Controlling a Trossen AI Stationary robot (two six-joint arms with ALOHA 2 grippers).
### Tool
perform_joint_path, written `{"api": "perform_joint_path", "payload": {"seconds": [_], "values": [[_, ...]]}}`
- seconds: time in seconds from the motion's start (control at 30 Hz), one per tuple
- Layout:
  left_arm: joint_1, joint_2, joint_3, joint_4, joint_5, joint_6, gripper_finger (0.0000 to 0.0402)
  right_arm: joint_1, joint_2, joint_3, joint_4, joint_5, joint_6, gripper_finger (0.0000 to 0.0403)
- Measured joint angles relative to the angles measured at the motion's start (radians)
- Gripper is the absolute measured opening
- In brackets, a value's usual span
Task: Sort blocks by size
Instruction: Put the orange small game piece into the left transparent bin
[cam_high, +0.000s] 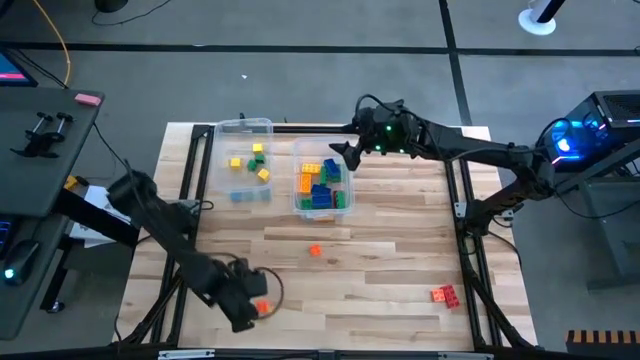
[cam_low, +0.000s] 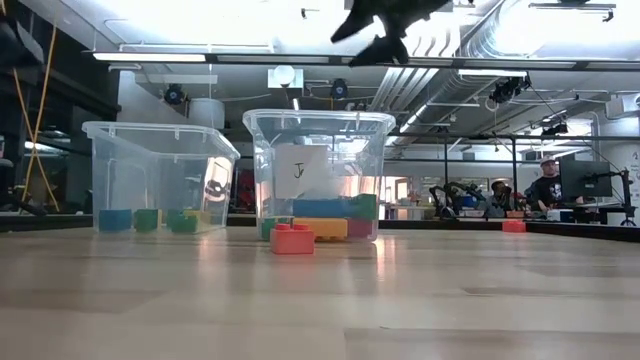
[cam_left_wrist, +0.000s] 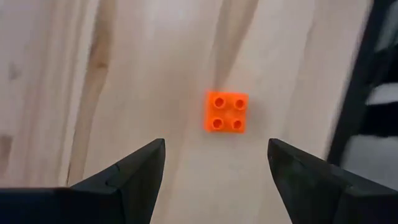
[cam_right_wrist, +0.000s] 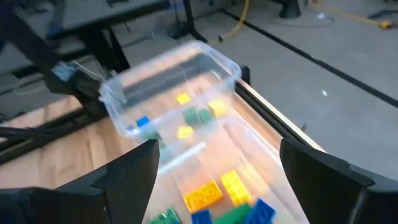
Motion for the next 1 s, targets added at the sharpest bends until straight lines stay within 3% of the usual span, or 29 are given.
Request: {"api": "perform_joint_path", "payload": {"seconds": [0.27,0.5,1.0], "values": [[0.001,0.173,0.063,0.015,0.043,0.078,0.0268,-0.018,0.0,-0.001,-0.061,0.0,-0.001,0.033],[0.002,0.176,0.053,0.086,-0.04,0.079,0.0268,-0.018,0.0,-0.001,-0.078,0.0,-0.002,0.033],[0.019,0.176,-0.06,0.261,-0.005,0.114,0.0268,-0.018,0.0,-0.001,-0.128,0.0,-0.017,0.033]]}}
